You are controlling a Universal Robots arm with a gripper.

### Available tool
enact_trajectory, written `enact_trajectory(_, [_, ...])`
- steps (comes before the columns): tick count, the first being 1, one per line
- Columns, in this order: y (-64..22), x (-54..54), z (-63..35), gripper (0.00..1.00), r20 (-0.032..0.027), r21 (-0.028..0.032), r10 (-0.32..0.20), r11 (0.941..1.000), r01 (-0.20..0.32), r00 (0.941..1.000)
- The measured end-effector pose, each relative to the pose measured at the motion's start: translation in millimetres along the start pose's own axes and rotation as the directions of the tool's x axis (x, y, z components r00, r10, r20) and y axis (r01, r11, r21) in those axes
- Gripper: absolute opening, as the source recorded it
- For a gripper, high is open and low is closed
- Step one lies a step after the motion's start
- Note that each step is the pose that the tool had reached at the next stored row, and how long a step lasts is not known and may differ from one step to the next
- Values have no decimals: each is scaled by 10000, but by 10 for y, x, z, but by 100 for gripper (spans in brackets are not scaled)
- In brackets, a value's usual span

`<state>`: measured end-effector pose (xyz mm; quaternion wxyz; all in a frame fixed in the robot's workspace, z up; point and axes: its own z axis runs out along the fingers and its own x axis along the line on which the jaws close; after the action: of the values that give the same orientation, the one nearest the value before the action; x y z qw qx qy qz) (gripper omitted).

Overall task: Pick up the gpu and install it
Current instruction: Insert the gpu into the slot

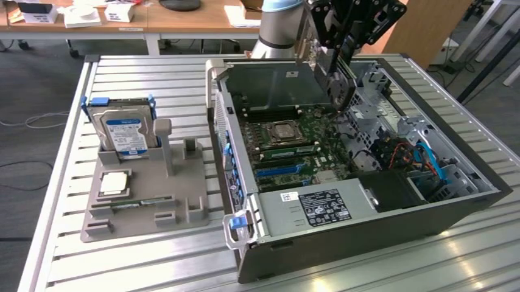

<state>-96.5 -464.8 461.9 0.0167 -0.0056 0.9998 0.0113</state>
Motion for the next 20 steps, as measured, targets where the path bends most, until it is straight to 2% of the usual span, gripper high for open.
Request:
enact_trajectory(5, [0, 0, 6, 27, -19, -32, -908, 9959, 908, 9959])
enact_trajectory(10, [0, 0, 11, 27, -35, -66, -1814, 9834, 1814, 9834])
enact_trajectory(15, [0, 0, 15, 27, -49, -100, -2700, 9628, 2700, 9628])
enact_trajectory(18, [0, 0, 17, 27, -54, -121, -3216, 9468, 3215, 9469])
enact_trajectory(20, [0, 1, 18, 27, -58, -135, -3569, 9341, 3568, 9341])
